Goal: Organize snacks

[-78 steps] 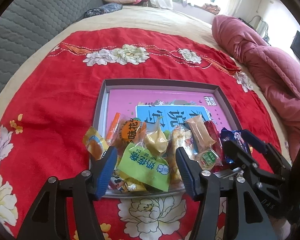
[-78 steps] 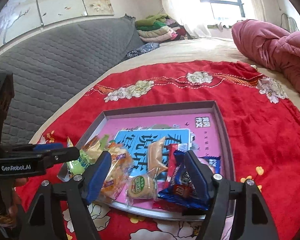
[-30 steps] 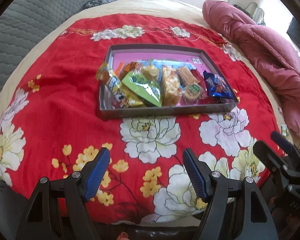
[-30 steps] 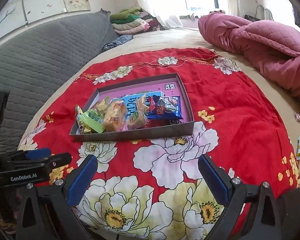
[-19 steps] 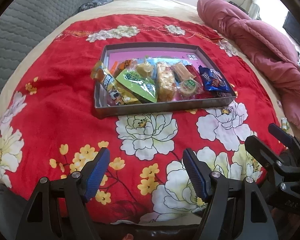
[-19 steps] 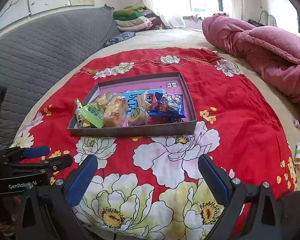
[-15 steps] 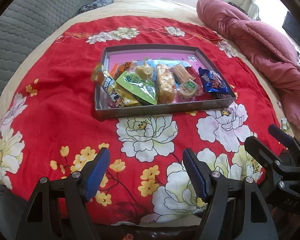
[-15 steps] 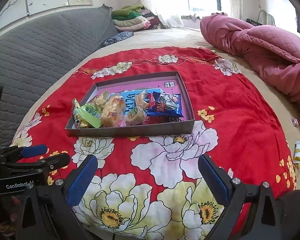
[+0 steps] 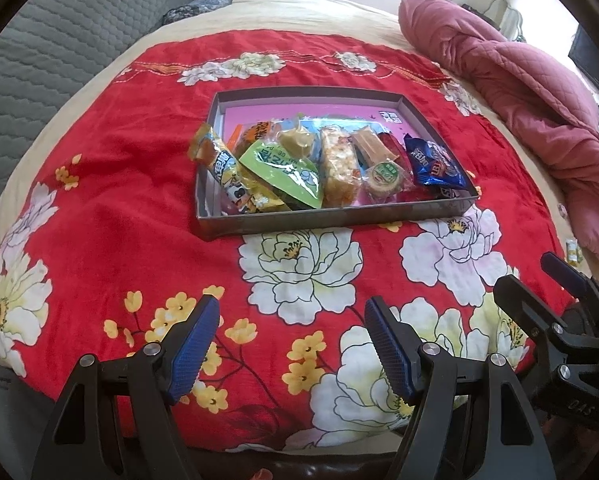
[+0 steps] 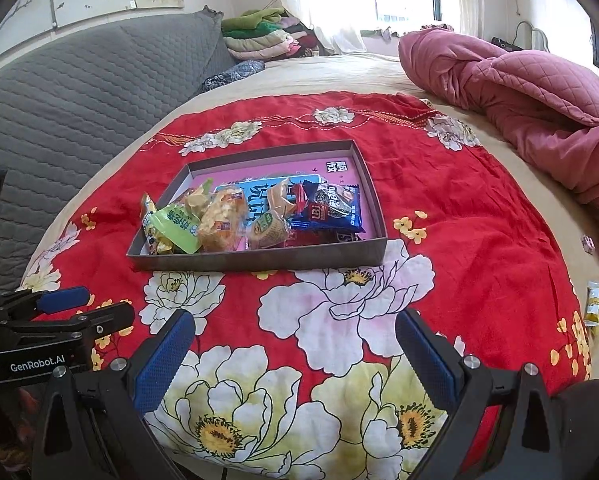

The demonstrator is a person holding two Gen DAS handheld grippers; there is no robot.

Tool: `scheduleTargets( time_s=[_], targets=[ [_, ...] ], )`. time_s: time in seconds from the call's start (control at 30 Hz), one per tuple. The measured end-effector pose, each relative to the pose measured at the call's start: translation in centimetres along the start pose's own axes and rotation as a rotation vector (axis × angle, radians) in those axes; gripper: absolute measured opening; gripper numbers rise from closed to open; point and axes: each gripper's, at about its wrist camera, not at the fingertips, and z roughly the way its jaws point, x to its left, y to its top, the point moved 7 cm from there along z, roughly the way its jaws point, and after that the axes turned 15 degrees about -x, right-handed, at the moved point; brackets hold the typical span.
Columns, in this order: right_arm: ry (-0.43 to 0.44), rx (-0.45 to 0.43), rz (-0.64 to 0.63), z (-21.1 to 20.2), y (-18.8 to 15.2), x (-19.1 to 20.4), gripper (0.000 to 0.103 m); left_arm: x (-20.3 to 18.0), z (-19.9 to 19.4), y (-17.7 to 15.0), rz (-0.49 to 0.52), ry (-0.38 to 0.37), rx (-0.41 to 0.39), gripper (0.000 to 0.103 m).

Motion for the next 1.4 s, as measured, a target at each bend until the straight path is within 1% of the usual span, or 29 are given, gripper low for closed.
scheduleTargets(
  time_s=[0.2, 0.67, 0.97, 1.27, 1.4],
  targets=[
    [-0.009, -0.006, 0.011, -0.01, 0.07, -0.31, 0.101, 0.17, 0.03, -0.03, 0.0, 0.006, 0.003, 0.076],
    [-0.011, -0.006, 0.012, 0.11, -0.03, -0.56, 0.101, 0.64, 0.45, -0.26, 0.013, 0.048, 0.011, 0.076],
    [-0.013, -0.005, 0.011, 0.21, -0.03, -0.76, 0.101, 0.64, 0.61, -0.38, 0.008, 0.051, 0.018, 0.076],
    [-0.015, -0.002, 0.019, 0.38, -0.05, -0.83, 0.101, 0.53, 0.69, -0.4, 0.01, 0.042, 0.019, 0.076],
    [-0.012, 0.002, 0.025, 0.79, -0.17, -0.87, 0.101, -0.26, 0.5, 0.01, 0.005, -0.021, -0.012, 0.076]
  ],
)
